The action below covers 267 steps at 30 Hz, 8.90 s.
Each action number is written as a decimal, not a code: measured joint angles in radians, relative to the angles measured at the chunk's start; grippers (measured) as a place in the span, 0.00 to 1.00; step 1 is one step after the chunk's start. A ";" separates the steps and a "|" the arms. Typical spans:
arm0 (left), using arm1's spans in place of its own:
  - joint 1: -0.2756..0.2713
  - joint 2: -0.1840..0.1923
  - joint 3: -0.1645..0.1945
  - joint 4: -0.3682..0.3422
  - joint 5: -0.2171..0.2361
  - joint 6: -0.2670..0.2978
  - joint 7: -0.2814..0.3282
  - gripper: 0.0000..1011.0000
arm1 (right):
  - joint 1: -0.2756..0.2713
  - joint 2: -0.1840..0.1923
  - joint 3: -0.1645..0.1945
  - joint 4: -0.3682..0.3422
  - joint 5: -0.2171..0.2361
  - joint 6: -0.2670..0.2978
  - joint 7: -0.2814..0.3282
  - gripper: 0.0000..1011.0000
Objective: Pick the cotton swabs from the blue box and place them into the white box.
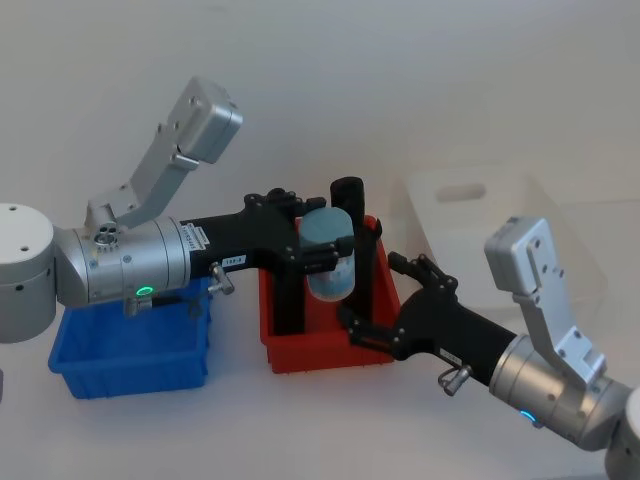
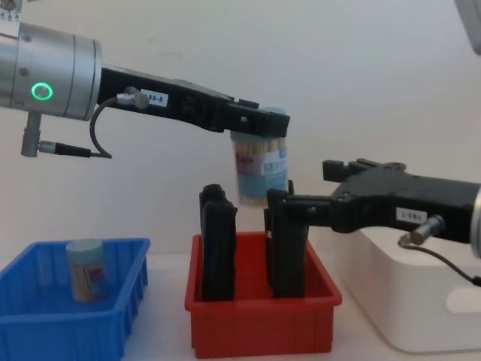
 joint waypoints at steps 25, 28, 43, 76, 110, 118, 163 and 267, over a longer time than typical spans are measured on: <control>-0.001 0.000 0.000 0.000 0.000 0.000 -0.002 0.66 | 0.127 -0.087 -0.028 0.148 0.009 0.005 0.034 0.93; -0.001 0.000 0.000 0.000 0.000 0.000 -0.002 0.66 | 0.138 -0.094 -0.031 0.162 0.009 0.007 0.037 0.86; -0.001 0.000 0.000 0.000 0.000 0.000 -0.001 0.68 | 0.169 -0.111 -0.042 0.202 0.012 0.016 0.056 0.64; -0.001 0.000 0.000 0.000 0.000 0.000 -0.002 0.99 | 0.113 -0.037 0.013 0.133 0.081 0.024 -0.099 0.63; -0.001 0.000 0.000 0.000 0.000 0.000 -0.002 0.99 | 0.206 0.021 0.120 0.372 0.135 0.085 -0.337 0.63; -0.001 0.000 0.000 0.000 0.000 0.000 -0.002 0.99 | 0.281 -0.002 0.110 0.503 0.115 0.083 -0.304 0.65; 0.004 0.000 0.002 -0.001 0.000 -0.004 0.008 0.99 | 0.265 0.000 0.119 0.467 0.139 -0.119 -0.304 0.99; 0.344 -0.006 0.137 -0.102 0.033 -0.373 0.877 0.99 | 0.108 -0.027 0.056 0.282 0.035 -0.103 -0.167 0.99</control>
